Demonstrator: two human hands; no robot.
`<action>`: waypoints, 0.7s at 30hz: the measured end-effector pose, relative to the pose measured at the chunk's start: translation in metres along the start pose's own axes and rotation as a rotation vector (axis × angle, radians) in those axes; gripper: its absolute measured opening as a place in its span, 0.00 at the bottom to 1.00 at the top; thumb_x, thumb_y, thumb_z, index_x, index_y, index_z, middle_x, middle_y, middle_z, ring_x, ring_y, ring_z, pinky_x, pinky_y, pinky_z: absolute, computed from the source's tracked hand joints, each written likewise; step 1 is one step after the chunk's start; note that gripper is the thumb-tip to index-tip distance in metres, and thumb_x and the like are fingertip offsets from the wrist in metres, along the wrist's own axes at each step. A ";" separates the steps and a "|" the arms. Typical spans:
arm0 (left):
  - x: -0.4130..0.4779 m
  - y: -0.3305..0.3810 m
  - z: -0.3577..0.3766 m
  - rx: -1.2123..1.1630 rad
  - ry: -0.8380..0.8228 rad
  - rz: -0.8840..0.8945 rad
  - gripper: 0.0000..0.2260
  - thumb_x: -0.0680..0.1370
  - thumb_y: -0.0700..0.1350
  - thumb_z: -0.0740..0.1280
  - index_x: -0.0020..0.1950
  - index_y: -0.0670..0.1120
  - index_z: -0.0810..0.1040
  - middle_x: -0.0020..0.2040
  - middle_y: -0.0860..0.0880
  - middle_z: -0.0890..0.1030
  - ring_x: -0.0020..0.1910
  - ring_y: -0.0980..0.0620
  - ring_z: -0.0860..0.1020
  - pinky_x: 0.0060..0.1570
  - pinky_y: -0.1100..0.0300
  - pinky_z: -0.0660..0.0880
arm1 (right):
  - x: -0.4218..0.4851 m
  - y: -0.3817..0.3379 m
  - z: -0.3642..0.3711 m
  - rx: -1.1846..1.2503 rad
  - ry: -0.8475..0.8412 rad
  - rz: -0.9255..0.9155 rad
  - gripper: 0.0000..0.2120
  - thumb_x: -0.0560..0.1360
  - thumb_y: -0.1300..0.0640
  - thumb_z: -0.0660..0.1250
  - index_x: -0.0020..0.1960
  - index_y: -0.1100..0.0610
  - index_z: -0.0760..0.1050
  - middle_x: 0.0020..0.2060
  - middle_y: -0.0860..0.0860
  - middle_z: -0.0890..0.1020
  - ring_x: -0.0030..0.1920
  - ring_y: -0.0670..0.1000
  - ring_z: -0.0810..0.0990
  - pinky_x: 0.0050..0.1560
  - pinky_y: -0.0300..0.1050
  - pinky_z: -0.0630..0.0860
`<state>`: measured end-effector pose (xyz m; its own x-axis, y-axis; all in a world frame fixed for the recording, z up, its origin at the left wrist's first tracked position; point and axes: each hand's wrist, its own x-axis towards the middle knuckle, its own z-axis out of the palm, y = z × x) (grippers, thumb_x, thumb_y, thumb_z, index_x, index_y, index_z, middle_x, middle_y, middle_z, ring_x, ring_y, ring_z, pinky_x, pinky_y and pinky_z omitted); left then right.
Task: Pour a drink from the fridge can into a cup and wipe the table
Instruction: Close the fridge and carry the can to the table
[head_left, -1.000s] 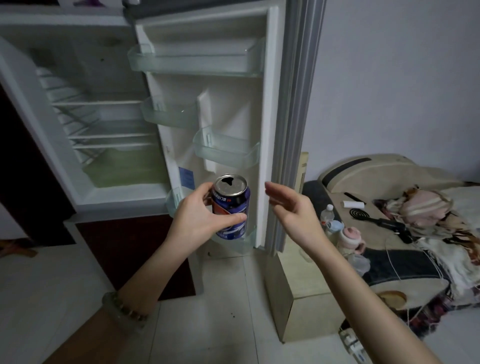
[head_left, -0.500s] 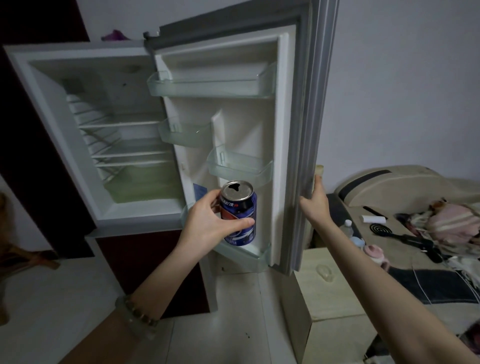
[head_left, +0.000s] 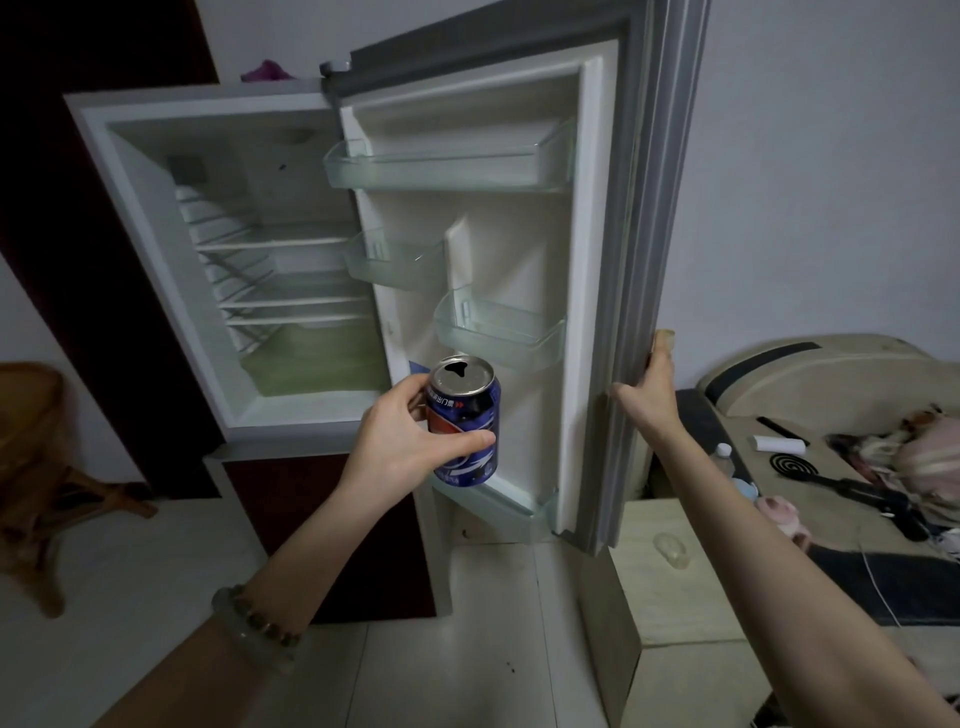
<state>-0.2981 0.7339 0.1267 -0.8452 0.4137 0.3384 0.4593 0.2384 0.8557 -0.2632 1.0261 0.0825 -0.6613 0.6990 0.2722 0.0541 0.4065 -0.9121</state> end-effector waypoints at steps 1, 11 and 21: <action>0.000 0.000 -0.002 0.004 0.008 0.004 0.28 0.58 0.44 0.82 0.55 0.49 0.77 0.48 0.58 0.81 0.47 0.68 0.78 0.44 0.77 0.70 | -0.003 0.000 0.001 -0.012 -0.005 -0.004 0.44 0.70 0.68 0.65 0.77 0.51 0.44 0.75 0.55 0.53 0.74 0.56 0.55 0.73 0.55 0.57; -0.024 -0.007 -0.018 -0.020 0.011 0.006 0.30 0.56 0.47 0.82 0.55 0.49 0.77 0.49 0.59 0.81 0.47 0.69 0.78 0.44 0.78 0.70 | -0.072 0.002 0.008 -0.239 -0.181 -0.282 0.46 0.72 0.65 0.65 0.76 0.50 0.36 0.75 0.55 0.52 0.74 0.54 0.55 0.68 0.42 0.55; -0.063 -0.024 -0.057 -0.037 0.095 -0.002 0.25 0.59 0.40 0.81 0.52 0.51 0.77 0.46 0.58 0.83 0.46 0.65 0.80 0.46 0.71 0.73 | -0.125 -0.001 0.026 -0.629 -0.400 -0.748 0.43 0.75 0.57 0.63 0.76 0.50 0.35 0.76 0.58 0.45 0.45 0.49 0.77 0.47 0.42 0.74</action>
<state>-0.2708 0.6520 0.1073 -0.8691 0.3276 0.3706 0.4484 0.2055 0.8699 -0.2000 0.9230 0.0416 -0.8789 -0.0537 0.4740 -0.1665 0.9657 -0.1994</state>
